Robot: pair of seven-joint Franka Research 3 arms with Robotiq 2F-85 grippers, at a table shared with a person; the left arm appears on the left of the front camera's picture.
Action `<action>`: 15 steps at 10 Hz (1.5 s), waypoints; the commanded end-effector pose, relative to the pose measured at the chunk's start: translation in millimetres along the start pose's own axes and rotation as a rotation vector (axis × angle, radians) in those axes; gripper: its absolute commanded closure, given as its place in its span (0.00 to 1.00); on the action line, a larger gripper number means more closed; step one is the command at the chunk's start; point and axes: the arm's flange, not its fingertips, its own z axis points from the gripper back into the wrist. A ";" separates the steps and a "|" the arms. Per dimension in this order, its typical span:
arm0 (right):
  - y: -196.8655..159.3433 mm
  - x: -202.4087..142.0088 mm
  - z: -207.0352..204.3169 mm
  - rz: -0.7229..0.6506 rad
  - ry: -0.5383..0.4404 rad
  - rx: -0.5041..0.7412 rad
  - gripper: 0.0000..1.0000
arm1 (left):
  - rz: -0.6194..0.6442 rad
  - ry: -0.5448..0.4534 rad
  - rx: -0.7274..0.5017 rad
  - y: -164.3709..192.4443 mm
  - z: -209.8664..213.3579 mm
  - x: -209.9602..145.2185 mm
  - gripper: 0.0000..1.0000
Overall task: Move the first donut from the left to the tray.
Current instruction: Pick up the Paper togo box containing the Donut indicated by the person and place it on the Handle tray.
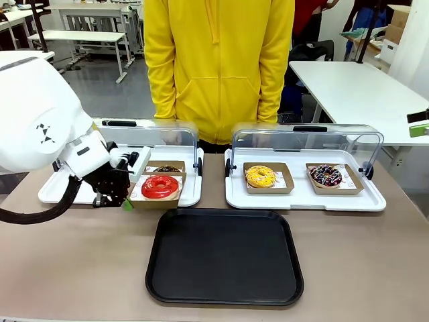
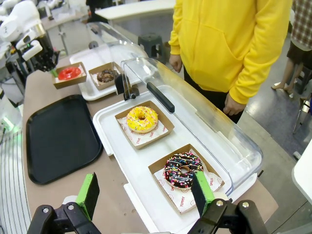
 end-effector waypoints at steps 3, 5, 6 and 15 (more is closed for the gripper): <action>-1.5 2.5 -1.1 0.009 -0.031 0.001 0.00 | -0.033 -0.028 0.074 -32.8 -22.6 70.3 0.98; -1.5 2.5 -1.1 0.009 -0.031 0.001 0.00 | -0.022 -0.001 0.106 -54.0 -33.2 115.8 0.98; -1.5 2.5 -1.1 0.009 -0.031 0.001 0.00 | -0.007 0.000 0.078 -63.7 -43.8 133.9 0.98; -1.5 2.5 -1.1 0.009 -0.031 0.001 0.00 | -0.020 0.052 0.043 -113.6 -91.9 177.3 0.98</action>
